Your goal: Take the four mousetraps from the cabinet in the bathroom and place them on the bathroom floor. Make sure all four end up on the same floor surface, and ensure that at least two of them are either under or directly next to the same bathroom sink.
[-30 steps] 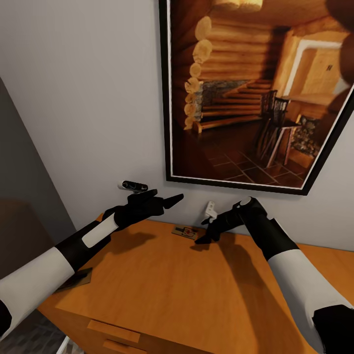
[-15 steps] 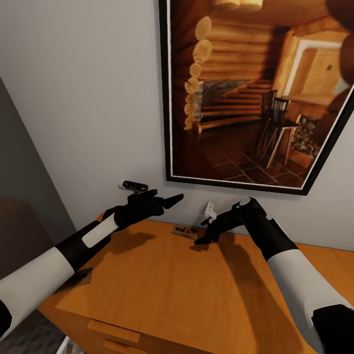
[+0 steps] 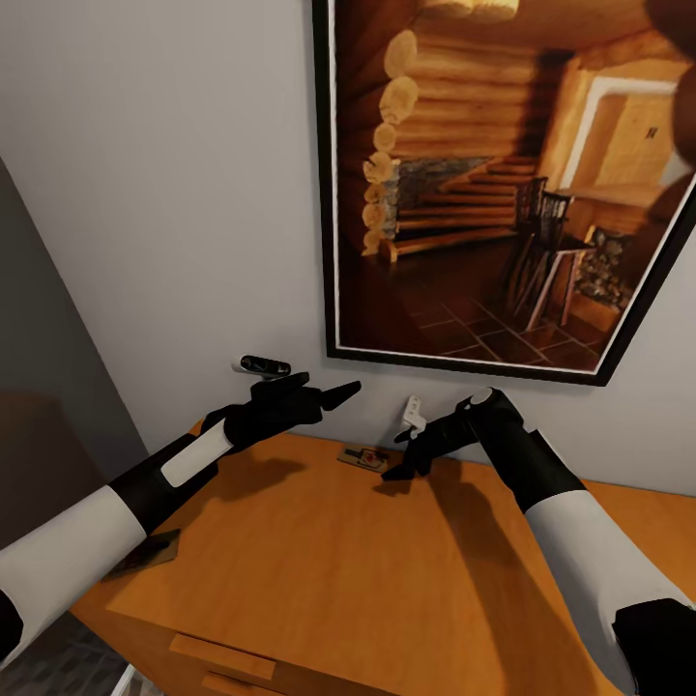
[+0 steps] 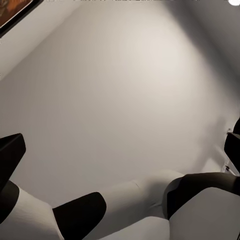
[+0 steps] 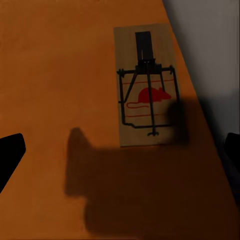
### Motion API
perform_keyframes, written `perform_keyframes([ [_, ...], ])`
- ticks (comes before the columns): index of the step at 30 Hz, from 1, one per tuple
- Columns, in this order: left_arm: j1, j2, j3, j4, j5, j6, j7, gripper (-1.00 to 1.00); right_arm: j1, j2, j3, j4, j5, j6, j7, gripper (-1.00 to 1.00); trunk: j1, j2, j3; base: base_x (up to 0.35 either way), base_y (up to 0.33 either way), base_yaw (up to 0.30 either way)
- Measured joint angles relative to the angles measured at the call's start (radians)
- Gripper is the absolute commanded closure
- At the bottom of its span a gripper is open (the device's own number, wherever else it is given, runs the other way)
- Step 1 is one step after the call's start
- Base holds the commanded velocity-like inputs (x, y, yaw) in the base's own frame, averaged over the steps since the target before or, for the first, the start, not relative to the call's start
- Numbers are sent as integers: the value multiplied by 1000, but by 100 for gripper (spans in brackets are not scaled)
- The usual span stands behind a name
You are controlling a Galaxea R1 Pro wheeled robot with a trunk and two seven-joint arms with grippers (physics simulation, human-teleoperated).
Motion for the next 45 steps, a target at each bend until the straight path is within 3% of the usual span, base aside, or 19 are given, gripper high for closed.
perform_keyframes([
  [13,1,1,0,-2,0,0,-1,-100,0,0,0,-2,-5,-20,38,-100,0,0,0,24,2,0],
  [24,0,1,0,-12,0,0,0,-100,0,0,1,0,0,0,4,-100,0,0,0,6,137,0],
  [45,1,1,0,-15,0,0,-1,-100,0,0,1,0,2,0,-1,-100,0,0,0,1,16,0],
])
